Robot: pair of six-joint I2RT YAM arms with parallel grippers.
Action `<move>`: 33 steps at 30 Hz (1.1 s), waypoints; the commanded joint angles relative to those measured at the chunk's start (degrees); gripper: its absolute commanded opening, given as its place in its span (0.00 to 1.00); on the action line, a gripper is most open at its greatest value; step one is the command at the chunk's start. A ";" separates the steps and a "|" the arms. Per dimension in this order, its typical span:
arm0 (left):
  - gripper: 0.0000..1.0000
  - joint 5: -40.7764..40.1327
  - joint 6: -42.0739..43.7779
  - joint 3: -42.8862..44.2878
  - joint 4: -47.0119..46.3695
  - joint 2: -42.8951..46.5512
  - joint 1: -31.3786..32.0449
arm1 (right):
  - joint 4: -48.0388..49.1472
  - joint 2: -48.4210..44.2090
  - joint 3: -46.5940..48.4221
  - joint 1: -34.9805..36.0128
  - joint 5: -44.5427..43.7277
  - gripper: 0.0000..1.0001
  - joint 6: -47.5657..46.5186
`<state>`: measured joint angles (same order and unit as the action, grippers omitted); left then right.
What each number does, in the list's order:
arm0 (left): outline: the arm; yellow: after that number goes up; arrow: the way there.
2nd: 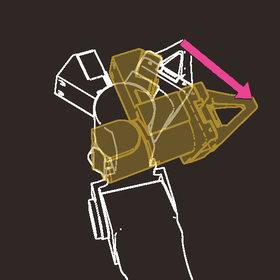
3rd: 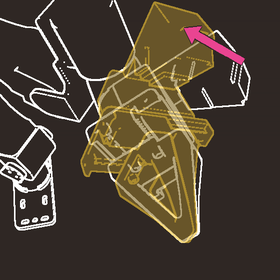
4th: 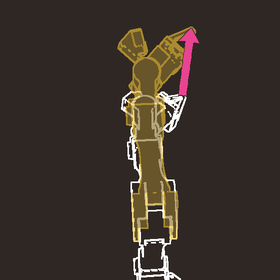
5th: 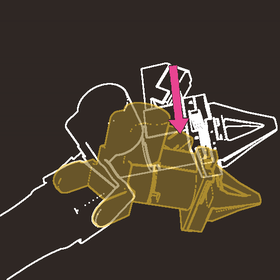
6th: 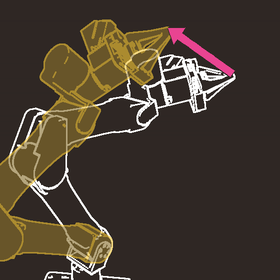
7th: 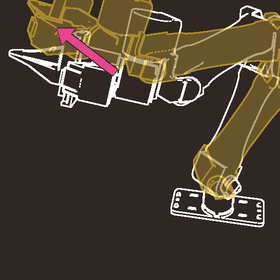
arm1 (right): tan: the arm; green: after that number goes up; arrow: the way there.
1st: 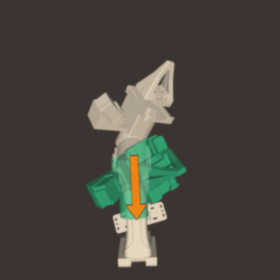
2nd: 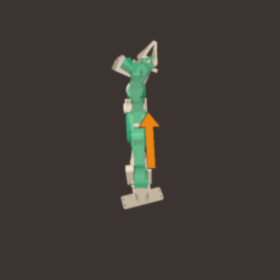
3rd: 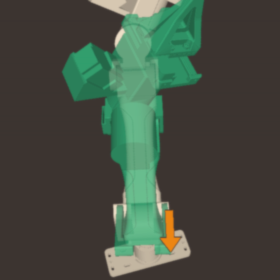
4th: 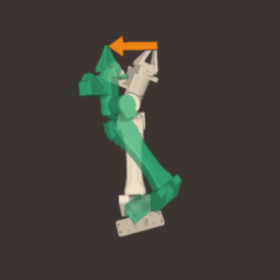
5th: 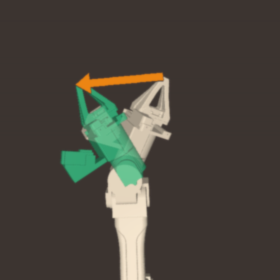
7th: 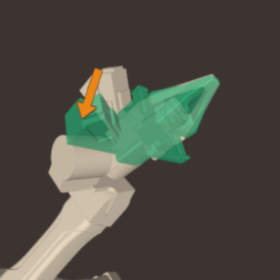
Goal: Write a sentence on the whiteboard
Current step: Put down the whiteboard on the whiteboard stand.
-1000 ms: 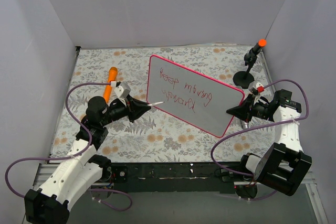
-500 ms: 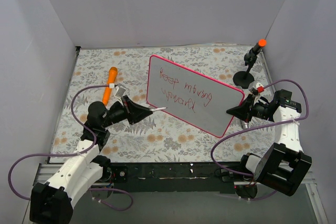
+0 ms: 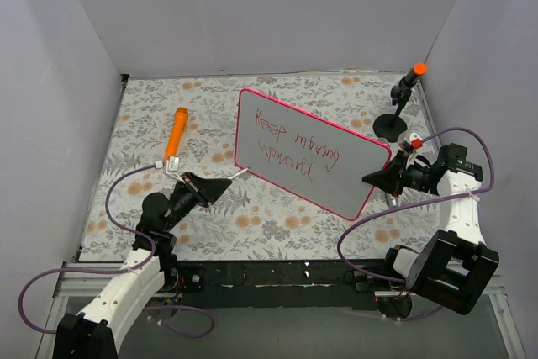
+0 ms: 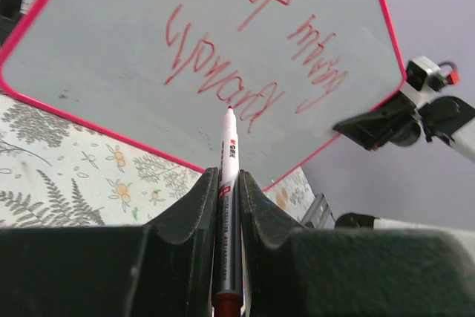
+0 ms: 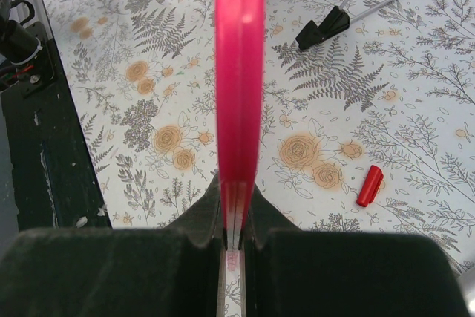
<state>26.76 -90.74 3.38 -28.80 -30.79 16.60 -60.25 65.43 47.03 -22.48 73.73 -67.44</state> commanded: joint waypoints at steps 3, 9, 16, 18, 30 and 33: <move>0.00 -6.90 5.21 6.02 4.00 -2.53 -0.34 | 1.19 -0.83 -0.62 0.24 -4.83 0.01 -3.40; 0.00 5.72 8.71 11.27 3.47 -8.12 -0.34 | 1.62 -1.44 -0.79 0.24 -4.39 0.01 -2.87; 0.00 12.60 30.13 24.82 26.03 -9.21 -0.34 | -1.44 -0.57 1.83 0.33 -1.93 0.01 -6.03; 0.00 13.40 34.12 26.32 30.09 -8.85 -0.34 | -4.86 0.31 4.20 0.33 -0.62 0.01 -7.79; 0.00 18.58 33.52 23.08 26.95 -7.36 -0.34 | -14.63 7.69 26.79 1.03 6.23 0.01 -7.36; 0.00 18.94 33.17 22.47 26.60 -6.13 -0.34 | -14.55 9.10 31.45 2.00 8.00 0.01 -4.90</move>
<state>43.53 -58.30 26.79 -1.67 -39.16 16.60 -72.53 73.89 70.78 -21.61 70.02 -73.82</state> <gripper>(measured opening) 0.121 0.091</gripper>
